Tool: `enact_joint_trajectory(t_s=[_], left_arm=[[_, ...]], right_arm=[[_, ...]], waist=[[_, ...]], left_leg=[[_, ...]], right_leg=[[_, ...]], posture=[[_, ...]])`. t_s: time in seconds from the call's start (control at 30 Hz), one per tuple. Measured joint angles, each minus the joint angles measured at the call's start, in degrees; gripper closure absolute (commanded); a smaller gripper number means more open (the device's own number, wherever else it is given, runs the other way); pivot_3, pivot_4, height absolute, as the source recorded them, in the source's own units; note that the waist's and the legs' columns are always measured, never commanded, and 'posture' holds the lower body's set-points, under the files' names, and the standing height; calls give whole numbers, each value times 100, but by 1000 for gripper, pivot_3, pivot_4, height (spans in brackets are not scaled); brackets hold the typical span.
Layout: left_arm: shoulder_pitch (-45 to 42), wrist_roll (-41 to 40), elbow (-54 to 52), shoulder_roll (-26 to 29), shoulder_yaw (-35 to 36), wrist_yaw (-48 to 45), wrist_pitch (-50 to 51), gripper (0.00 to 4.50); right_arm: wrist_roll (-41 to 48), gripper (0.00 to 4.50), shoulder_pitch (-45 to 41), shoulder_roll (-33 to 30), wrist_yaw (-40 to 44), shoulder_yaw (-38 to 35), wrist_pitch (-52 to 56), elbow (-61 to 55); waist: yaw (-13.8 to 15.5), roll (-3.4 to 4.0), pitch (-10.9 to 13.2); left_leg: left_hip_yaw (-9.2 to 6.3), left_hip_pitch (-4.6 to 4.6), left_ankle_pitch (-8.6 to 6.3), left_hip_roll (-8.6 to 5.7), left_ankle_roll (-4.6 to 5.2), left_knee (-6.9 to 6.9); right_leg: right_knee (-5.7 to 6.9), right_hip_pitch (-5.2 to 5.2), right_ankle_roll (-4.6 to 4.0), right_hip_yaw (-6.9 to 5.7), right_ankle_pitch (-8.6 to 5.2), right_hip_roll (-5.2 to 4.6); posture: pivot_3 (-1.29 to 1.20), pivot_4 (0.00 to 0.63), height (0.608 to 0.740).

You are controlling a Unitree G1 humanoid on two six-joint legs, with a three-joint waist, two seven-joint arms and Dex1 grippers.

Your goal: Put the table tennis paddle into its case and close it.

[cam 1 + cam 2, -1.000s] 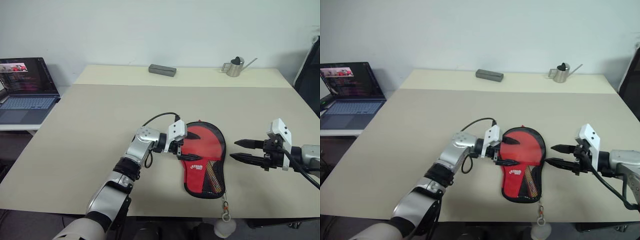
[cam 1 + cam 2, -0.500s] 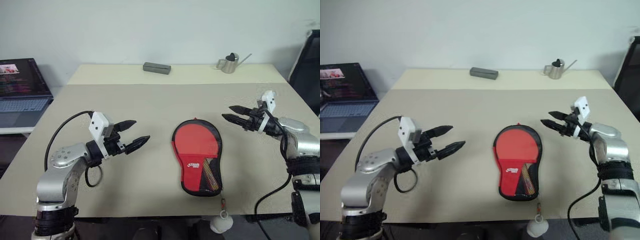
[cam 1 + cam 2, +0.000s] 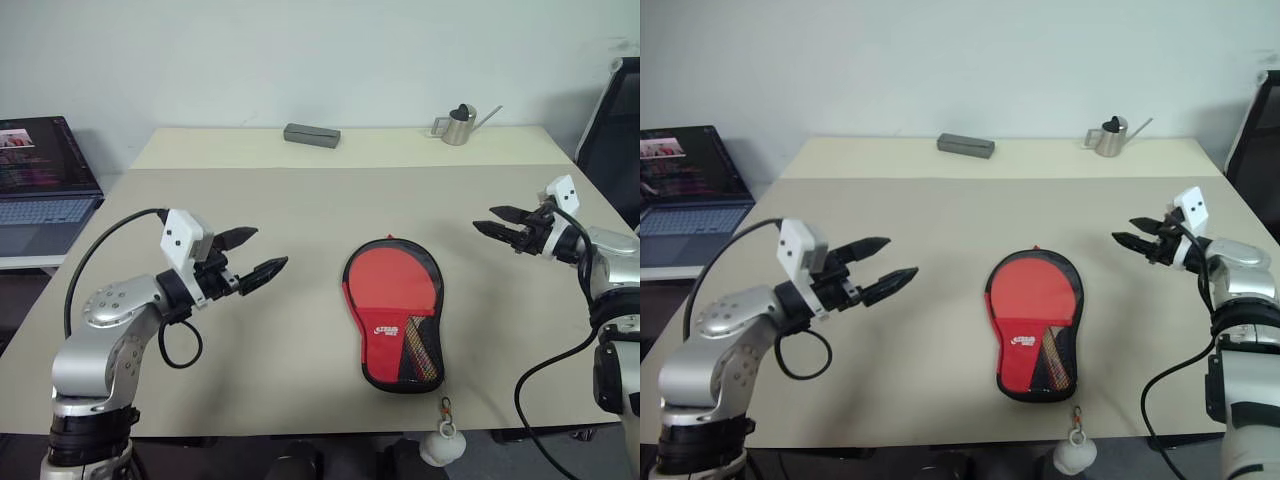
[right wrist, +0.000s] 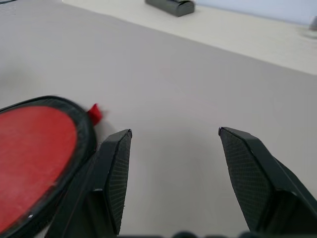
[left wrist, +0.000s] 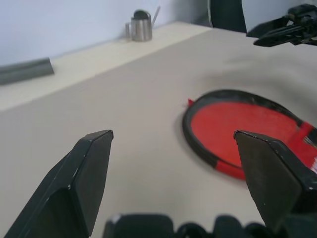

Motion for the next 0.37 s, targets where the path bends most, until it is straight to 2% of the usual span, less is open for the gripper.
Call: enact_joint_trajectory(t_s=[0.37], left_arm=[[11,221,390,-53,-211,258,-571,231]], right_arm=[[-158,1456,-82,-61,219,-2,-101,98]], waist=[[-132,0,0]], left_leg=[[12,4,-1,3,1,-4]], right_leg=[[4,-5,1,12,1,-6]], posture=[[0,150,740]])
